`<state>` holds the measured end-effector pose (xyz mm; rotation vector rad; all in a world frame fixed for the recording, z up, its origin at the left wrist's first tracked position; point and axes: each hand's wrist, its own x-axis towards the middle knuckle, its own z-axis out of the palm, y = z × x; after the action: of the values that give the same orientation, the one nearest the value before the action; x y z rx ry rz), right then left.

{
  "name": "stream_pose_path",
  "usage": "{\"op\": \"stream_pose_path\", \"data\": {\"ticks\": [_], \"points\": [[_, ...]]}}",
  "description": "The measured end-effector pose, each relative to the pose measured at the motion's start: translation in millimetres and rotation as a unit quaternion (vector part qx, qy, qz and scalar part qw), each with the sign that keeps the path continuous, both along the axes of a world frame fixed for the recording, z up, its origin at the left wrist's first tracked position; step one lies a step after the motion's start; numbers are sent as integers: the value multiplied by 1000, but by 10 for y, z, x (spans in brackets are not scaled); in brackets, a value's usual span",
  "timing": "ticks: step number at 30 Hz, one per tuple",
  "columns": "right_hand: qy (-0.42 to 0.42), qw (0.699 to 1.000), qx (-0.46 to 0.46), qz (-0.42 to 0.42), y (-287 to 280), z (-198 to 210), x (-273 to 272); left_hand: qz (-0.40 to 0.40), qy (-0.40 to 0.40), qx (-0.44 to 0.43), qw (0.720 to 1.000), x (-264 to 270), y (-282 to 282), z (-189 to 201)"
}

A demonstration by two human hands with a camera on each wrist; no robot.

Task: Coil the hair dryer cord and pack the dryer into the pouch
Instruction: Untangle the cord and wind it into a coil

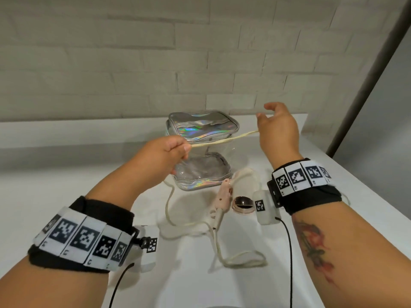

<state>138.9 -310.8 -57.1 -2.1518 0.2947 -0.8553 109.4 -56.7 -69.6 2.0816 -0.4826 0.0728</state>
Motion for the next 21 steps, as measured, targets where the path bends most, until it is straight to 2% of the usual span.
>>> {"op": "stream_pose_path", "data": {"ticks": [2, 5, 7, 10, 13, 21], "points": [[15, 1000, -2, -25, -51, -54, 4, 9, -2, -5, 1000, -5, -4, 3], [44, 996, -77, -30, -15, -118, -22, 31, -7, 9, 999, 6, -36, 7], [55, 989, -138, 21, 136, -103, -81, 28, -16, 28, 999, 17, -82, 13], [53, 971, -167, 160, 531, -38, -228, 8, -40, 64, 997, 34, -243, 44], [17, 967, -131, 217, 827, -25, -271, -6, -67, 67, 995, 60, -418, 85], [-5, 991, -18, 131, 615, 0, -73, -33, -28, -12, 999, 80, -391, -31]]}}
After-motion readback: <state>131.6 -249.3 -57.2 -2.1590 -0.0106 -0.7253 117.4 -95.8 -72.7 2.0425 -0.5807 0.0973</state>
